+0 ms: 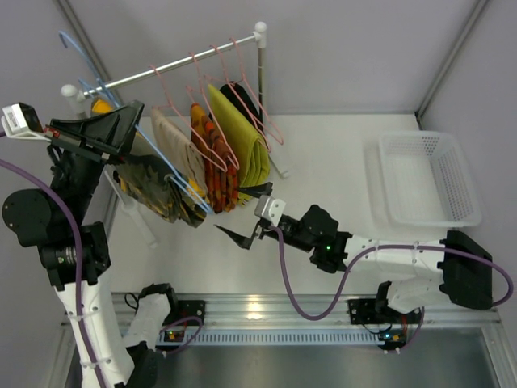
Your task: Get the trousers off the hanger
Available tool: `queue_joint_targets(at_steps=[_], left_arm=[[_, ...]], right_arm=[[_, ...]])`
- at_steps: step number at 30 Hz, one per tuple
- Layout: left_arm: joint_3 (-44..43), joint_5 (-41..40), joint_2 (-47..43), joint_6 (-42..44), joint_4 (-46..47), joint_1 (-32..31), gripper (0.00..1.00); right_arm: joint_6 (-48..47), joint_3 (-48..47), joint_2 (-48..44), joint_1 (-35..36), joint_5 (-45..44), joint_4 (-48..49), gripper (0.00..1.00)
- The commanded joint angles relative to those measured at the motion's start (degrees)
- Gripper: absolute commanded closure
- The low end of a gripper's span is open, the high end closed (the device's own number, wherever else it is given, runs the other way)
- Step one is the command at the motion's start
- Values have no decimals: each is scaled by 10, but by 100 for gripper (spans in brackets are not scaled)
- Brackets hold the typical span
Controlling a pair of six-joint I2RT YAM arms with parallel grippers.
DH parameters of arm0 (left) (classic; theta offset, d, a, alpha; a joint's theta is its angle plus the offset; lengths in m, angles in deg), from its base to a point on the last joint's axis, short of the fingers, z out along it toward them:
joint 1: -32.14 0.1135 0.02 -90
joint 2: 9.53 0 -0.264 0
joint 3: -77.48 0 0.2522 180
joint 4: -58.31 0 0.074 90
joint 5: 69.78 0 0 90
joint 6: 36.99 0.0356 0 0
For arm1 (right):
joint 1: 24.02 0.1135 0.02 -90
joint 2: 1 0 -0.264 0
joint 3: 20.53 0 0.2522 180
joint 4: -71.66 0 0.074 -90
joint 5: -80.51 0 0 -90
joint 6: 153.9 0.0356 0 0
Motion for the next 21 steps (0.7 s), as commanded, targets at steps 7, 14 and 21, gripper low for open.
queue_joint_targets(at_steps=[7, 14, 21], left_arm=[[-62, -17, -8, -13, 74, -2, 100], [-62, -21, -16, -21, 70, -1, 100], [-66, -22, -21, -28, 71, -1, 100]], right_arm=[[8, -88, 82, 43, 25, 87, 0], [27, -131, 128, 59, 3, 100, 1], [39, -165, 169, 61, -27, 105, 1]])
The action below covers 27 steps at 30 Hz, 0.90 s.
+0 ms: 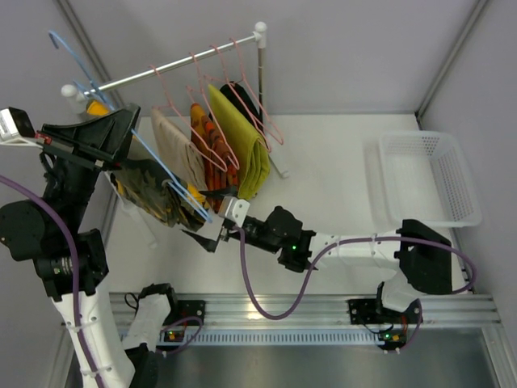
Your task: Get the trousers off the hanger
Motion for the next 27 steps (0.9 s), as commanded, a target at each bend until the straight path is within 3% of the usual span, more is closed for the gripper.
queue_joint_targets(at_steps=[1, 7, 27], left_arm=[[-38, -22, -13, -7, 87, -3, 100], [-47, -23, -13, -13, 85, -3, 100], [-74, -28, -13, -35, 33, -11, 100]], right_arm=[[16, -39, 16, 11, -21, 54, 1], [14, -36, 20, 10, -30, 53, 12], [-20, -55, 29, -10, -75, 65, 21]])
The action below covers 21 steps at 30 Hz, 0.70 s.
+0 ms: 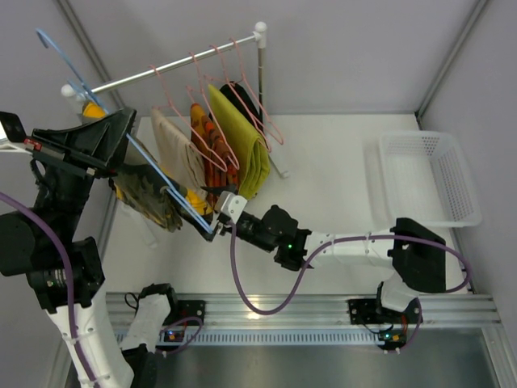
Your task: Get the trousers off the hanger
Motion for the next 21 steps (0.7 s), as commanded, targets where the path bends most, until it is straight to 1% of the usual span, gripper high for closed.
queue_joint_targets(at_steps=[1, 6, 14, 21], left_arm=[[-26, -27, -13, -6, 44, -2, 100], [-6, -34, -25, 0, 7, -2, 100], [15, -37, -34, 3, -6, -2, 100], [29, -35, -37, 7, -15, -1, 100]], right_arm=[[-3, -42, 4, -10, -10, 65, 21], [-8, -82, 14, -16, -10, 88, 22], [-16, -144, 37, -17, -7, 118, 25], [-27, -164, 40, -17, -11, 137, 26]])
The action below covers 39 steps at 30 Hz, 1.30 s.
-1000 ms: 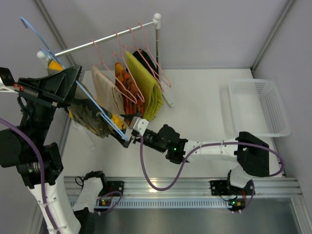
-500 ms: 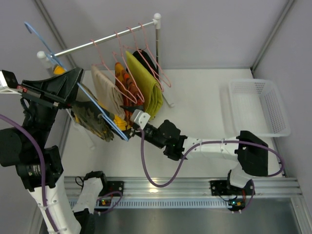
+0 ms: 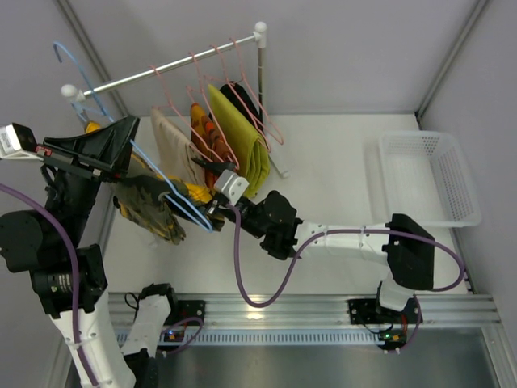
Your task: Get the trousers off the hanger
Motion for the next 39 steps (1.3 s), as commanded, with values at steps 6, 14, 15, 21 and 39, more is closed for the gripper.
queue_joint_targets(at_steps=[6, 14, 15, 21, 39], left_arm=[[19, -10, -15, 8, 30, -1, 100], [28, -12, -18, 14, 37, -2, 100], [28, -11, -18, 14, 37, -2, 100], [26, -9, -15, 13, 41, -2, 100], [107, 9, -51, 99, 4, -2, 100]], right_arm=[[-21, -59, 2, -5, 3, 97, 26], [-29, -53, -2, -5, -19, 103, 5], [-29, -51, -2, -5, -22, 106, 5], [-27, -48, -2, -5, -33, 101, 2], [-47, -53, -32, -6, 1, 100, 100]])
